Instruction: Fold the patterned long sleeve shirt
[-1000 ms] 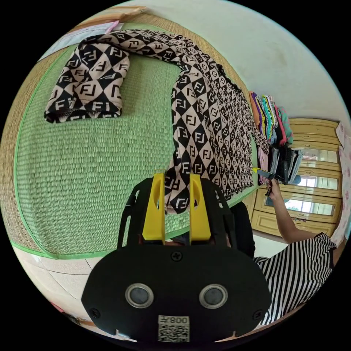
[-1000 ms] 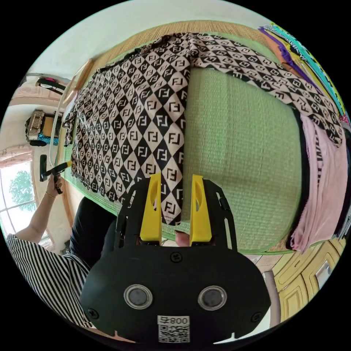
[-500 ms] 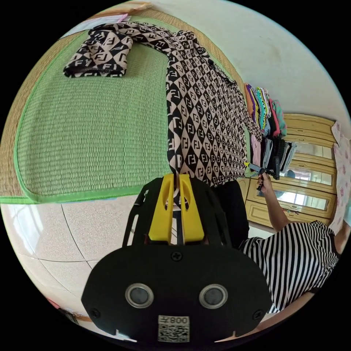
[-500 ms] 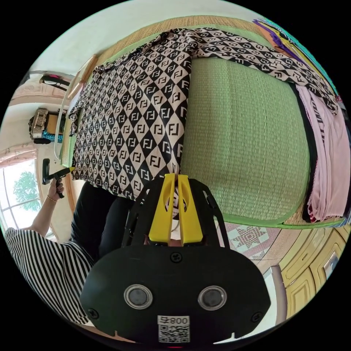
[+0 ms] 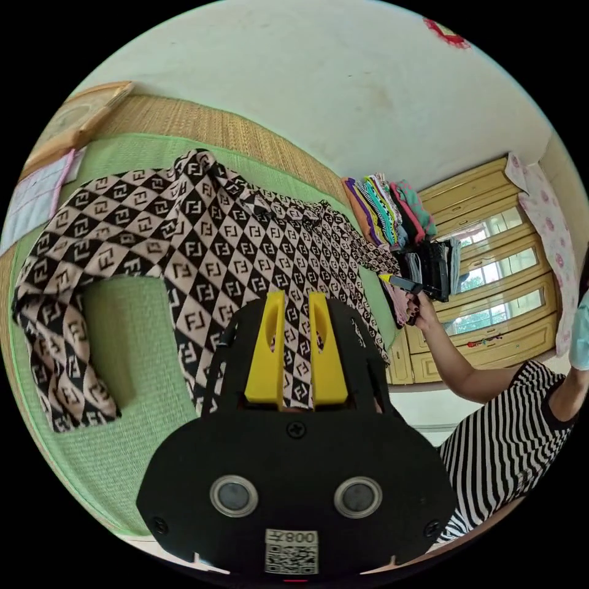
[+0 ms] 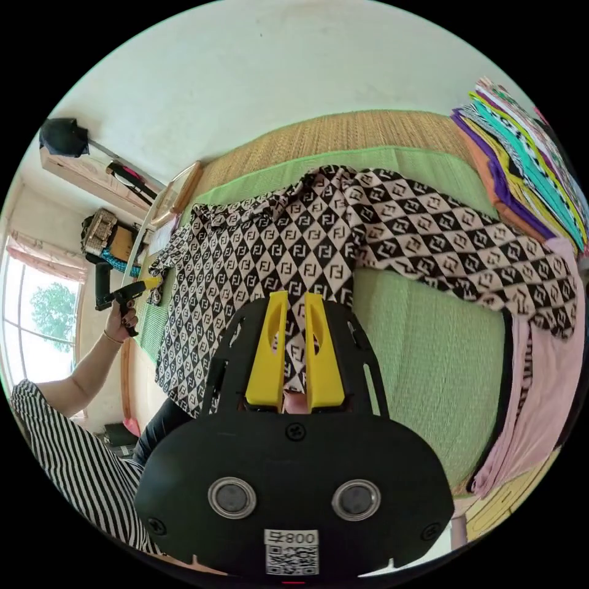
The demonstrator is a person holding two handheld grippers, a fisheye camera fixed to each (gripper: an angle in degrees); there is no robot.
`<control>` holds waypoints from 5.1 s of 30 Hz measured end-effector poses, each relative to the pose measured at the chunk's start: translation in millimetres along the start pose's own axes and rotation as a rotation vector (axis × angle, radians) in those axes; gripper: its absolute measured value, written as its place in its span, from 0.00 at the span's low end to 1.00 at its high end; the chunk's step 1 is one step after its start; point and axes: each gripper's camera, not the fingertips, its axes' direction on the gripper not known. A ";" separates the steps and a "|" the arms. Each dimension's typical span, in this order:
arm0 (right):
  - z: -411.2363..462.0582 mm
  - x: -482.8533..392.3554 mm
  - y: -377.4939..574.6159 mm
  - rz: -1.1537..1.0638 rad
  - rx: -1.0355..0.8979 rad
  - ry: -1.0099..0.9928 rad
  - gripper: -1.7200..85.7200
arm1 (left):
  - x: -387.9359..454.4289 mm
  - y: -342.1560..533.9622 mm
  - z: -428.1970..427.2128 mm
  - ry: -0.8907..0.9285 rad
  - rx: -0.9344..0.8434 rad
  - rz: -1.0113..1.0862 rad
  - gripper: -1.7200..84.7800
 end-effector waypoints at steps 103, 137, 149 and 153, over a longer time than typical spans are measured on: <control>-160.9 100.6 -59.7 0.388 0.092 0.103 0.03 | -41.3 91.2 -50.9 -0.508 -0.035 -0.331 0.03; -155.4 -59.3 -114.0 0.105 -0.031 0.254 0.02 | -144.0 104.9 -32.3 -0.449 0.048 -0.371 0.02; -202.6 -53.1 -89.2 0.252 0.020 0.076 0.04 | -146.7 151.0 -44.2 -0.365 0.167 -0.340 0.04; -216.2 -88.2 -39.6 0.196 -0.019 0.002 0.08 | -130.6 202.2 -33.2 -0.236 0.075 -0.301 0.08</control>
